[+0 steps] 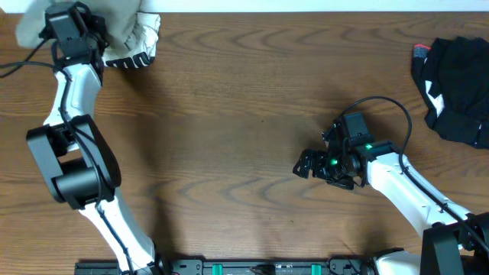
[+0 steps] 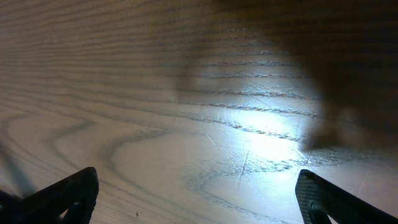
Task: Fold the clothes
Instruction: 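Lower the pants bundle onto the top-left table corner with the left gripper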
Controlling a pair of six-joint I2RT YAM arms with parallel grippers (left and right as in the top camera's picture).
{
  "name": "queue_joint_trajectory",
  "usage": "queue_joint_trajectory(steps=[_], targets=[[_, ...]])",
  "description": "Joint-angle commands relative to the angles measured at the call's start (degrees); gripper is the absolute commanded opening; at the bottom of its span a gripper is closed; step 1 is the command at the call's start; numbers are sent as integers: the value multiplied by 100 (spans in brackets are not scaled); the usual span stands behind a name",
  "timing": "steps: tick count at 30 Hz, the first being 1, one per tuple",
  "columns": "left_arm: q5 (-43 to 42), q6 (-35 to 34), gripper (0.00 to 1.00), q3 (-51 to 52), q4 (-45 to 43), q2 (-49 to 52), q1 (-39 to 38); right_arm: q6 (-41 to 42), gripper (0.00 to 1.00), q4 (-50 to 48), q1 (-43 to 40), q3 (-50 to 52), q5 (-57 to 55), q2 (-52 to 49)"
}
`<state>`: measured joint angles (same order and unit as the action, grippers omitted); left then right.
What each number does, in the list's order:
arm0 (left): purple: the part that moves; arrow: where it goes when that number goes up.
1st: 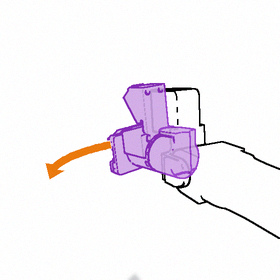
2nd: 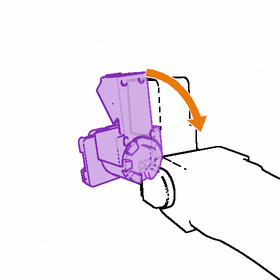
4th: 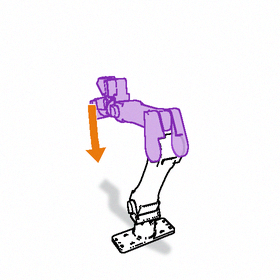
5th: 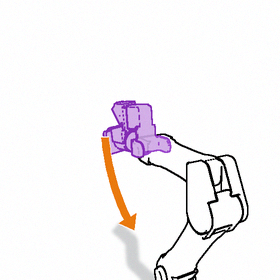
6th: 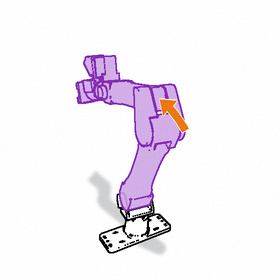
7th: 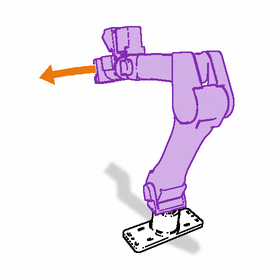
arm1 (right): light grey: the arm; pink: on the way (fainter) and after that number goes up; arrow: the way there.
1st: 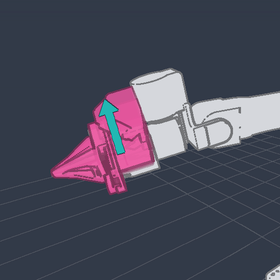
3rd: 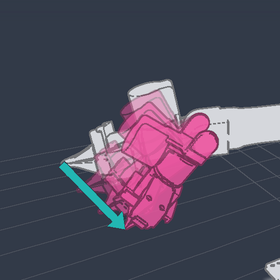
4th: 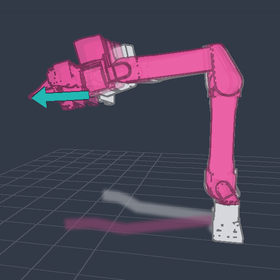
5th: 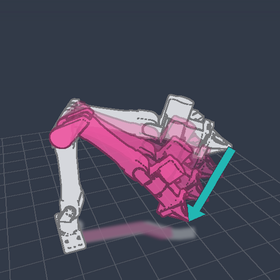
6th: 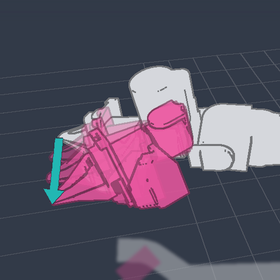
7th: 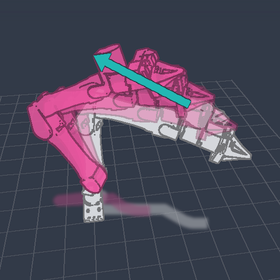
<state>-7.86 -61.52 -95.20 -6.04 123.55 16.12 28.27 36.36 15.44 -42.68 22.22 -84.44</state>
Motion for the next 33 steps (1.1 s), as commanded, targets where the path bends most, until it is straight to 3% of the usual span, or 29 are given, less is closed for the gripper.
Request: queue_joint_trajectory(steps=[1,2,4,7,10,18,31,33], targets=[[-339,33,15,-157,-24,356,9,39,99,9,-48,15,-33,76],[-442,31,17,-155,-4,422,9,42,99,9,-48,15,-33,76],[-601,31,39,-153,52,505,11,42,99,7,-48,15,-33,76],[-643,31,59,-153,433,505,11,42,99,7,-48,15,-33,76],[-905,31,100,-153,540,503,22,39,99,4,-48,15,-33,76],[-2002,35,98,-153,542,334,162,39,99,9,-48,15,35,76],[-2173,645,99,-153,789,-817,101,35,99,11,-48,15,52,76],[-2170,715,93,-153,855,-960,101,35,99,11,-48,15,52,76]])
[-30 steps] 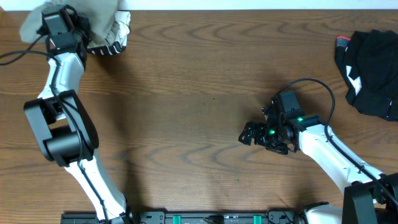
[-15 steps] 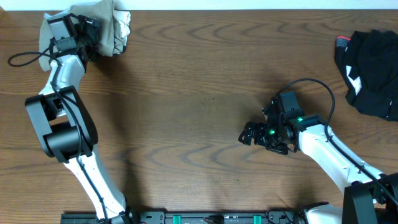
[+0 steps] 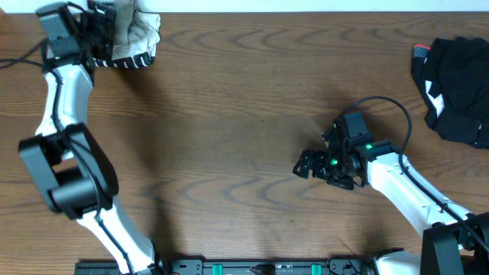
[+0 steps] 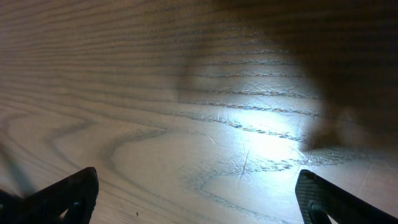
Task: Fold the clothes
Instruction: 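Lower the pants bundle onto the top-left table corner with the left gripper, then release the pants and pull the left gripper back slightly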
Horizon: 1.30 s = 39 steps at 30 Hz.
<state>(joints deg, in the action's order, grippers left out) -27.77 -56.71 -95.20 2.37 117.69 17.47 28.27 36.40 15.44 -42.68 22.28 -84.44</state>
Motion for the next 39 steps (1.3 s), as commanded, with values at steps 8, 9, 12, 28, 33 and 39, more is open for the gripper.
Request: queue_joint_trajectory(steps=[8,9,12,28,33,39], targets=[[-162,1075,92,-153,260,-409,-140,35,99,13,-46,15,68,76],[-162,1174,92,-153,251,-409,-144,35,99,26,-44,15,68,76],[-136,1235,79,-153,70,-422,-101,35,99,44,-42,15,66,76],[2323,1360,6,-140,2033,-393,208,-72,99,-20,-44,15,63,76],[2870,330,6,-140,2833,-299,212,-70,99,-22,-42,15,63,76],[3130,-299,6,-140,3462,98,223,-118,99,-20,-44,15,63,76]])
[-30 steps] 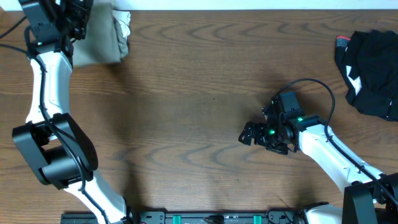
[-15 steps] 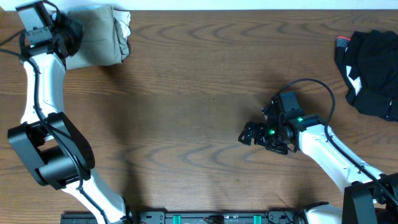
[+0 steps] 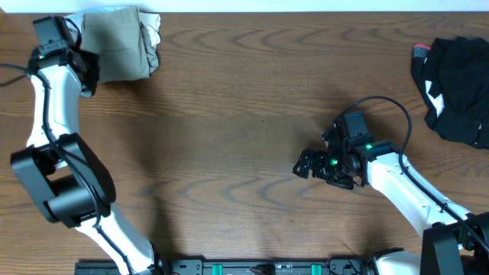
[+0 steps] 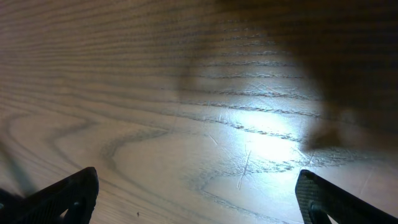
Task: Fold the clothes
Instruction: 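Release the pants and pull the left gripper back slightly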
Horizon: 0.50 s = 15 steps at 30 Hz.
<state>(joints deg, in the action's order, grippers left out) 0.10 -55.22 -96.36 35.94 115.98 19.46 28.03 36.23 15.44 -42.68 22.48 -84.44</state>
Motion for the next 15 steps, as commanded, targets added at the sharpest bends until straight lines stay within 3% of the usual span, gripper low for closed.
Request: queue_joint_trajectory(steps=[1,15], targets=[[339,-549,6,-24,168,345,24,-92,99,-2,-44,15,44,76],[282,-1292,6,-7,616,518,127,-90,99,-83,-44,15,44,76]])
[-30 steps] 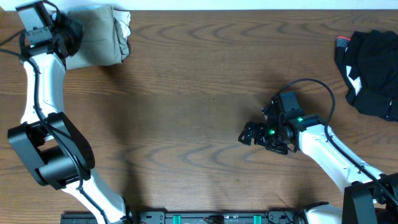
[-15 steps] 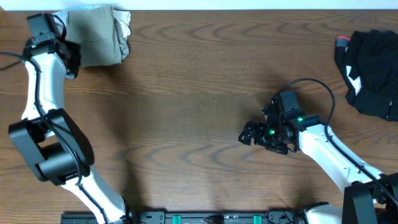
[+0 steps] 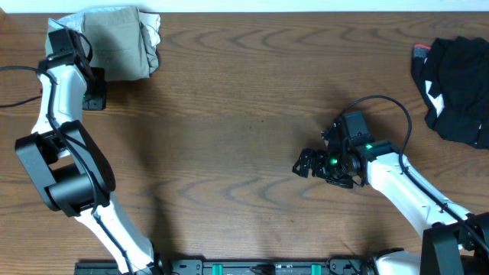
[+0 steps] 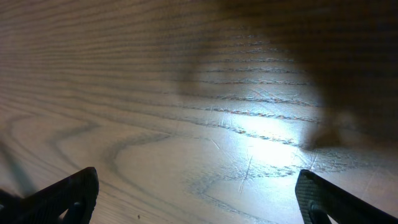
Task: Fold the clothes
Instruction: 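Release the pants and pull the left gripper back slightly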
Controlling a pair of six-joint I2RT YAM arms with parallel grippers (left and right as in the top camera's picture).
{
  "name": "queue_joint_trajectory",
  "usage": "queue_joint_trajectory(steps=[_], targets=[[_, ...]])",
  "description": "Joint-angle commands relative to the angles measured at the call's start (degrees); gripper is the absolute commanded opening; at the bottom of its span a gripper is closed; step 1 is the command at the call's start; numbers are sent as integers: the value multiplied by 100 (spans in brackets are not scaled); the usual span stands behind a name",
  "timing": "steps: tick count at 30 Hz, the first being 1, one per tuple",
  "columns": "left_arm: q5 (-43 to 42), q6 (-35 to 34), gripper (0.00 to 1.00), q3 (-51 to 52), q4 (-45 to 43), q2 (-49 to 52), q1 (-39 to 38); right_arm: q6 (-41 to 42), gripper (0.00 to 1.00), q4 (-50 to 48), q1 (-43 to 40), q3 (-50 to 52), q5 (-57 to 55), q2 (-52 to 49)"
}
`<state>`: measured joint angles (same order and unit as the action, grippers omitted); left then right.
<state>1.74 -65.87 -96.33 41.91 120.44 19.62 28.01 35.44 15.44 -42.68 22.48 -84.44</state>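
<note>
A folded beige garment (image 3: 116, 44) lies as a compact block at the table's far left corner. My left gripper (image 3: 95, 90) is off it, just below its lower left corner, over bare wood; the overhead view does not show how its jaws stand. A heap of black clothes (image 3: 457, 84) with white stripes and a red tag sits at the right edge. My right gripper (image 3: 307, 163) rests low over the wood at centre right, well left of that heap. In the wrist view the right gripper (image 4: 198, 193) is open, with only wood grain between the fingertips (image 4: 74, 190).
The brown wooden table (image 3: 229, 114) fills the overhead view, with a white wall strip along its far edge. A black cable (image 3: 382, 103) loops above the right wrist. The arm bases stand at the near edge.
My left gripper has moved from the beige garment's left edge to just below its lower left corner. The garment lies as before. The right arm has not moved.
First my left gripper was on the beige garment at the far left corner, which was bunched with a striped part showing. Then it still worked there. Later the garment lay as a neat folded block with the gripper at its left edge; now the gripper is off it.
</note>
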Motion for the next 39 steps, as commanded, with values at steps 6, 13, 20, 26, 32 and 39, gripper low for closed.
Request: queue_joint_trajectory(steps=[6,13,20,26,32,39], targets=[[-487,-236,6,22,-44,529,448,-87,99,-4,-44,15,42,76],[-710,240,6,22,-789,841,651,-85,99,11,-44,15,42,76],[-715,321,6,22,-1349,872,634,-81,99,17,-44,15,48,76],[-894,302,6,22,-1742,1123,629,-59,99,127,-44,15,50,76],[-1080,367,6,22,-2380,1528,629,-61,99,186,-44,15,181,76],[-1198,994,6,20,-3086,1659,586,-61,99,166,-44,15,173,76]])
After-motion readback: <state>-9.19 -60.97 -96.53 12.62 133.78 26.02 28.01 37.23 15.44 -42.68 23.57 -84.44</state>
